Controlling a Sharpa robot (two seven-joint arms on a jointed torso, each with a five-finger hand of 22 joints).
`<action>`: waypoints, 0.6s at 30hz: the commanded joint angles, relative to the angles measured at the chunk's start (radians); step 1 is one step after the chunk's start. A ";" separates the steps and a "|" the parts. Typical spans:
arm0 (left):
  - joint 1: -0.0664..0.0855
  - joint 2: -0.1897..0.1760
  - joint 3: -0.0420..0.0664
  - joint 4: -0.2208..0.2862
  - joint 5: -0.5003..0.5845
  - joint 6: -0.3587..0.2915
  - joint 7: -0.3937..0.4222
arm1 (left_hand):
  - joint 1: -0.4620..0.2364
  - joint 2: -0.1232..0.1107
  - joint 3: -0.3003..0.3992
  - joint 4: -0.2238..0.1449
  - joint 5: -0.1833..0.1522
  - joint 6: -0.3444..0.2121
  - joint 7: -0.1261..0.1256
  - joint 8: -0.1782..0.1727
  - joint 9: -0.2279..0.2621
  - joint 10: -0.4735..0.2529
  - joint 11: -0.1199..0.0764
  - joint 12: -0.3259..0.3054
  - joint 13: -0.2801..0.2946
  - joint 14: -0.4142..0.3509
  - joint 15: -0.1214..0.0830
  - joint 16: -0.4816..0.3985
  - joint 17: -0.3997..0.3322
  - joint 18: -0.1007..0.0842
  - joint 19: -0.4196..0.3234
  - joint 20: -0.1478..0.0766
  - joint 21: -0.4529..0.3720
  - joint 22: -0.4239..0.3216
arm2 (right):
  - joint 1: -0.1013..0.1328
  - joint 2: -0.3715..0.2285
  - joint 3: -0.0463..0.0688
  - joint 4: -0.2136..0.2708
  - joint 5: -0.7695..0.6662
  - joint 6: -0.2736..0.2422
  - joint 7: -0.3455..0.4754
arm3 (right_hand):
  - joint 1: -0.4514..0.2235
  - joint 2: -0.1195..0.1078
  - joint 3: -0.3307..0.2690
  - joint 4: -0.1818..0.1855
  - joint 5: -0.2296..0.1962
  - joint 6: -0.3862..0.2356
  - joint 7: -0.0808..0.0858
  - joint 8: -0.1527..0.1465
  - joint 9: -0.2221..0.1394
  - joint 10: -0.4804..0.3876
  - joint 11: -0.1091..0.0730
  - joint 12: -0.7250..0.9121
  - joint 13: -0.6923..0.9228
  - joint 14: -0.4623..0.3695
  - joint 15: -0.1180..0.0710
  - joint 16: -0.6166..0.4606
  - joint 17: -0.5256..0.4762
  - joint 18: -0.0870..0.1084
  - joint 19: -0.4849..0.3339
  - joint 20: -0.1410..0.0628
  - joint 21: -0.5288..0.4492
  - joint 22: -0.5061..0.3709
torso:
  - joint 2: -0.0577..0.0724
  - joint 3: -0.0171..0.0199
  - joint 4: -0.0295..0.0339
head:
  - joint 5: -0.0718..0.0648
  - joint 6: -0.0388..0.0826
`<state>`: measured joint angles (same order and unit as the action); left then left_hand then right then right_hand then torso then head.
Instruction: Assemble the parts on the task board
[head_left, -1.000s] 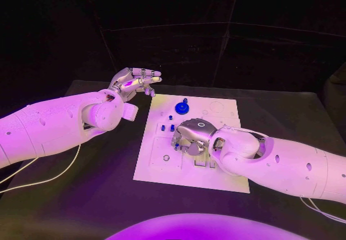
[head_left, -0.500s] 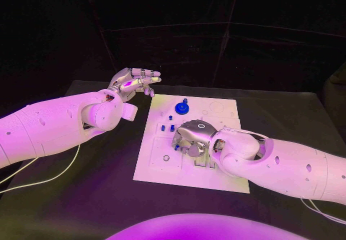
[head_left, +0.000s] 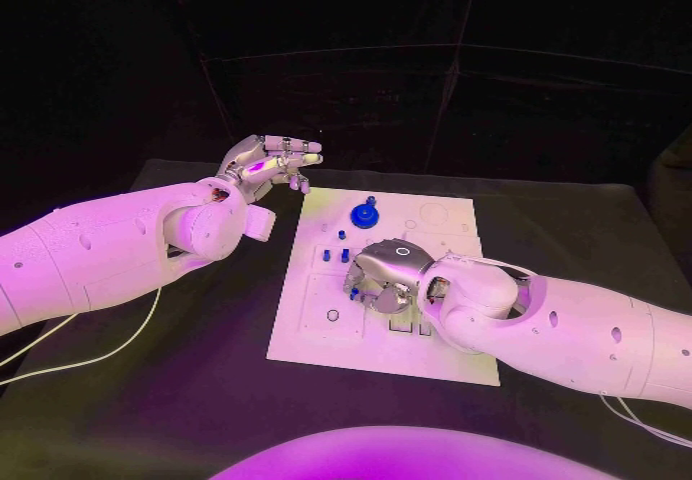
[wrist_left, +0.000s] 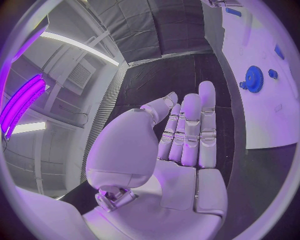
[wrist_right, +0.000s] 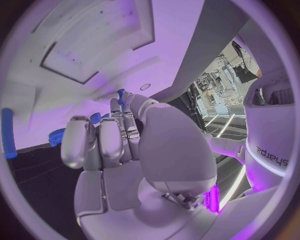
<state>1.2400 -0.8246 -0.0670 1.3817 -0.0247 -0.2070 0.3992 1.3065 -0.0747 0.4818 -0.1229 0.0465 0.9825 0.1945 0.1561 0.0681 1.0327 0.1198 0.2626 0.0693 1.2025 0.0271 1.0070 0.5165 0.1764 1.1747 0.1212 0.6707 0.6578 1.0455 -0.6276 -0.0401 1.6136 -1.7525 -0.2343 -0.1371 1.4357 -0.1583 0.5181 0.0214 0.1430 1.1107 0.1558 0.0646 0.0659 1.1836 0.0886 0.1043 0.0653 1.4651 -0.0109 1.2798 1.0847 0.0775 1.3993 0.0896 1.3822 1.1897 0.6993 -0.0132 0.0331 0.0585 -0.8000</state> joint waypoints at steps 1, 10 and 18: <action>0.002 0.001 0.001 0.001 0.003 0.014 0.001 | 0.009 -0.003 0.002 -0.006 0.005 -0.007 0.001 0.005 -0.001 -0.008 0.002 0.003 -0.001 -0.007 0.001 -0.004 -0.001 0.006 -0.005 0.001 -0.005 -0.002 | 0.001 0.003 0.000 -0.002 -0.012 0.037 -0.013 | -0.016 -0.005 -0.008 0.000 0.004 -0.010 0.002 -0.001 0.000 -0.015 0.000 -0.008 -0.002 0.026 0.011 -0.005 -0.003 0.001 -0.002 0.010 -0.008 -0.004 | 0.001 0.0004 0.0002 | -0.001 -0.002; 0.002 0.001 0.001 0.000 0.003 0.013 -0.003 | 0.009 -0.003 0.002 -0.007 0.005 -0.008 0.001 0.006 -0.001 -0.010 0.002 0.003 -0.002 -0.008 0.001 -0.004 -0.002 0.006 -0.006 0.002 -0.005 -0.002 | 0.001 0.007 -0.001 -0.010 -0.009 0.031 -0.009 | -0.042 -0.016 -0.017 -0.001 0.008 -0.027 0.008 -0.002 0.000 -0.040 0.008 -0.020 -0.002 0.021 0.017 -0.013 -0.020 0.006 -0.016 0.017 -0.024 -0.031 | 0.000 0.0004 0.0001 | 0.000 -0.004; 0.002 0.001 0.001 0.000 0.003 0.014 -0.005 | 0.010 -0.002 0.003 -0.008 0.005 -0.008 0.001 0.006 -0.001 -0.012 0.003 0.003 -0.002 -0.009 0.001 -0.004 -0.002 0.006 -0.006 0.002 -0.005 -0.002 | 0.001 0.006 -0.001 -0.009 0.005 0.005 0.008 | -0.053 -0.021 -0.024 0.000 0.013 -0.032 0.009 -0.001 0.000 -0.045 0.010 -0.020 -0.001 0.020 0.019 -0.015 -0.025 0.007 -0.017 0.019 -0.026 -0.034 | 0.000 0.0006 -0.0003 | 0.000 -0.005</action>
<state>1.2400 -0.8243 -0.0670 1.3811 -0.0246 -0.2045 0.3935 1.3065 -0.0747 0.4846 -0.1256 0.0465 0.9825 0.1945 0.1561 0.0680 1.0291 0.1234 0.2625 0.0685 1.2025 0.0271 1.0070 0.5157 0.1764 1.1748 0.1213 0.6707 0.6572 1.0468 -0.6212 -0.0396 1.6036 -1.7551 -0.2196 -0.1416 1.3920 -0.1758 0.5010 0.0219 0.1519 1.0861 0.1649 0.0647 0.0661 1.1448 0.1001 0.0876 0.0649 1.4685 0.0002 1.2685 1.0610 0.0775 1.3850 0.1039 1.3623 1.1563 0.6992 -0.0128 0.0333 0.0586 -0.8053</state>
